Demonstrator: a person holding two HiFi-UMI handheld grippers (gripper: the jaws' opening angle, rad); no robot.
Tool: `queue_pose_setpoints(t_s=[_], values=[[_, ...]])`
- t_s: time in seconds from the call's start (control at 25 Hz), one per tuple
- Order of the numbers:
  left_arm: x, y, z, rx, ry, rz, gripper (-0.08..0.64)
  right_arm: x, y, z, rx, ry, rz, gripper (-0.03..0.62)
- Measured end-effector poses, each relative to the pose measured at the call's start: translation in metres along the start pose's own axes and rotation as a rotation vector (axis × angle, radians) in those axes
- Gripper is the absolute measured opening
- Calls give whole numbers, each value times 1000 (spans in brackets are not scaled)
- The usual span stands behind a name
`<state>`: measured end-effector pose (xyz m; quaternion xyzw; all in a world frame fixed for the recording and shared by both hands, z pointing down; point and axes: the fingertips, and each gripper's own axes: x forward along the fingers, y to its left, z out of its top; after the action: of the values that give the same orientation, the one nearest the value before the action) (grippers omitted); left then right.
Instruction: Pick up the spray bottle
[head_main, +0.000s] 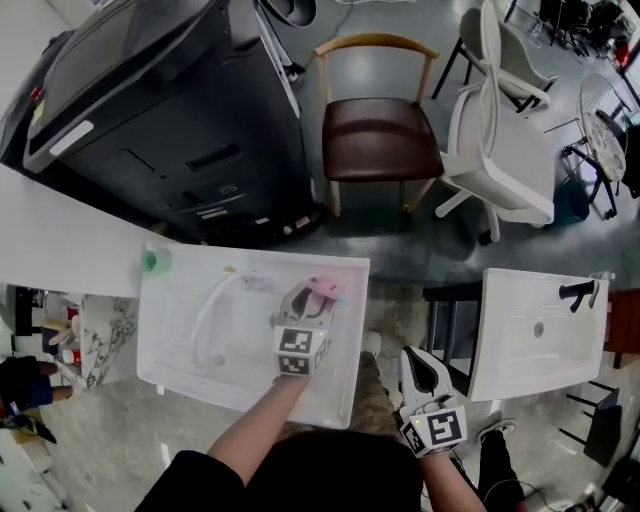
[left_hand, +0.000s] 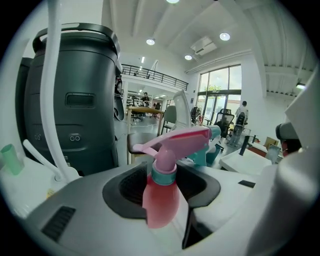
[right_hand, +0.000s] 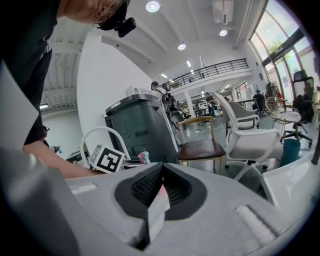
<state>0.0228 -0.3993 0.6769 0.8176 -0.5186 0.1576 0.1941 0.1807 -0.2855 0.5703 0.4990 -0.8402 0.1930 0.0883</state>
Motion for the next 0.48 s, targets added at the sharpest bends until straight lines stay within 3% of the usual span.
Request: queue_pose_setpoints(t_s=[0.2, 0.48], values=[[-53, -5, 11, 15, -10, -42, 186, -25, 16, 4, 62, -28, -100, -2], [-145, -26, 21, 18, -56, -103, 184, -59, 58, 13, 25, -71, -138, -2]])
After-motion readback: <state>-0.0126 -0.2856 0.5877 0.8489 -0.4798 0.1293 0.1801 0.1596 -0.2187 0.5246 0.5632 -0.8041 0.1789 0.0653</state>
